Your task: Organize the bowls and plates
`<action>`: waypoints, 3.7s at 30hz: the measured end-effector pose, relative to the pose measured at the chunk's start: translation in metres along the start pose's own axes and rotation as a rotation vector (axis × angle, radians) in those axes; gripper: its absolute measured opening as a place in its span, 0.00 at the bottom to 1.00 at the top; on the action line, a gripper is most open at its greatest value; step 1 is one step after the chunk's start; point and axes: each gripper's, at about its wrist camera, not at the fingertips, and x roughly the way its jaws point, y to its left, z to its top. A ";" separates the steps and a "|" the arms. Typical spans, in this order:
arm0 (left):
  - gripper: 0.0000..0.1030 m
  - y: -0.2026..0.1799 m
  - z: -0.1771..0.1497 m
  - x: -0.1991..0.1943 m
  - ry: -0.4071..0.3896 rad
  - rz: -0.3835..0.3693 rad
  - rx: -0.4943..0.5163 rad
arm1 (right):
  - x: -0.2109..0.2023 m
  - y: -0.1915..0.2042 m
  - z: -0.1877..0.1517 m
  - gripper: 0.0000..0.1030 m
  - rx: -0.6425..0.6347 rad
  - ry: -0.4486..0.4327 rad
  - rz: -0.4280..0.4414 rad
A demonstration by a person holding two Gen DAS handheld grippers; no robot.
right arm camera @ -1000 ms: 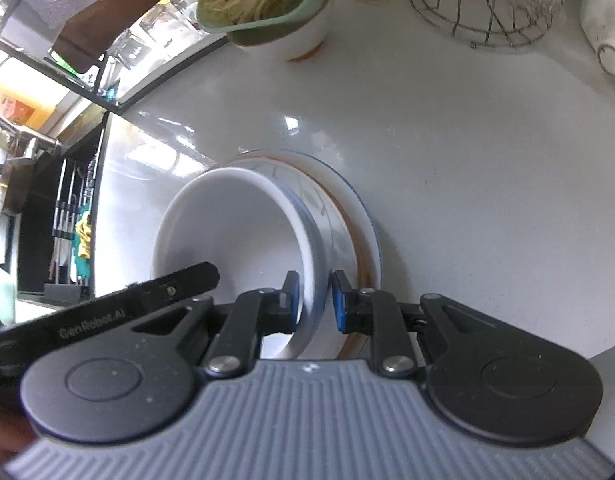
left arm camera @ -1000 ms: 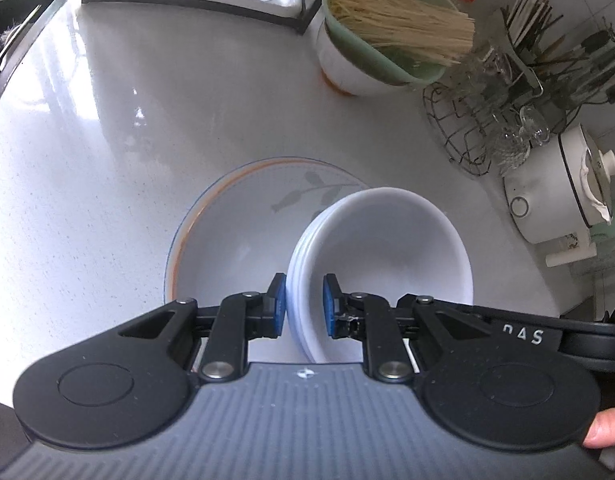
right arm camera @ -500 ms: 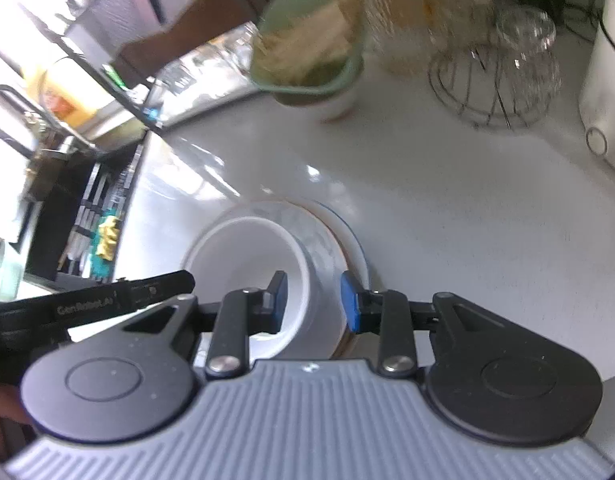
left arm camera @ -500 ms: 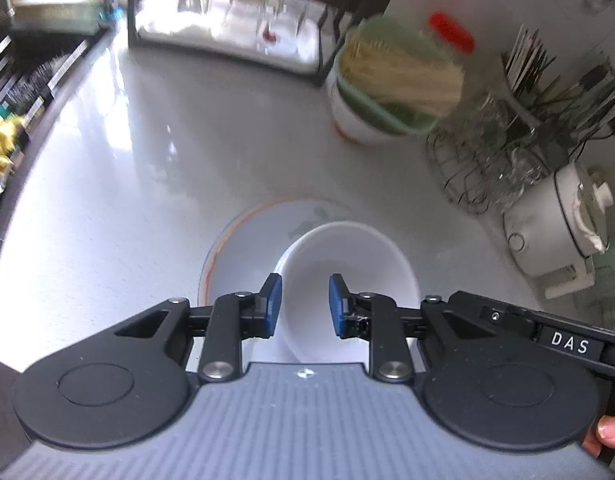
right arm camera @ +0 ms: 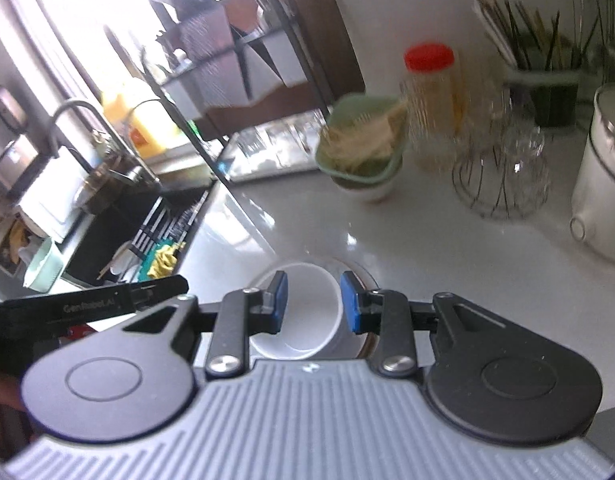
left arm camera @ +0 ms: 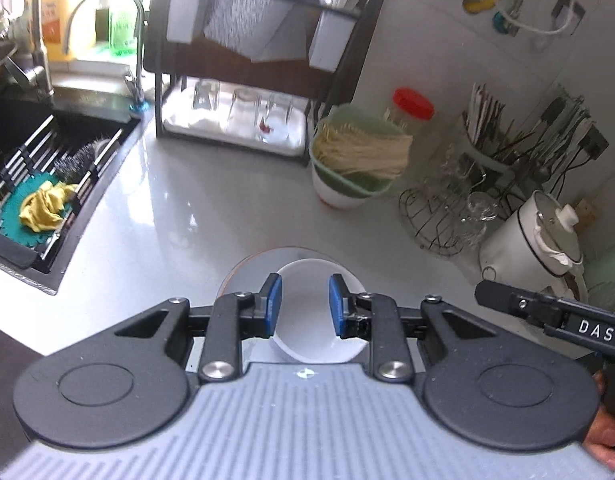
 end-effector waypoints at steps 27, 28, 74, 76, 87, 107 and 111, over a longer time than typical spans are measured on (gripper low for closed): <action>0.62 -0.036 -0.127 -0.134 -0.171 0.046 0.061 | -0.119 0.002 -0.102 0.68 -0.086 -0.188 -0.058; 0.71 -0.037 -0.131 -0.134 -0.173 0.047 0.070 | -0.122 0.001 -0.106 0.78 -0.085 -0.196 -0.063; 0.95 -0.041 -0.188 -0.156 -0.179 0.124 0.047 | -0.144 0.009 -0.168 0.90 -0.123 -0.240 -0.116; 0.95 -0.039 -0.188 -0.157 -0.178 0.128 0.041 | -0.143 0.010 -0.169 0.90 -0.125 -0.236 -0.111; 0.95 -0.038 -0.190 -0.158 -0.168 0.138 0.049 | -0.141 0.012 -0.171 0.90 -0.131 -0.229 -0.118; 0.95 -0.045 -0.191 -0.157 -0.164 0.153 0.067 | -0.140 0.017 -0.171 0.90 -0.143 -0.229 -0.127; 0.95 -0.048 -0.193 -0.156 -0.157 0.157 0.077 | -0.140 0.016 -0.171 0.90 -0.138 -0.230 -0.132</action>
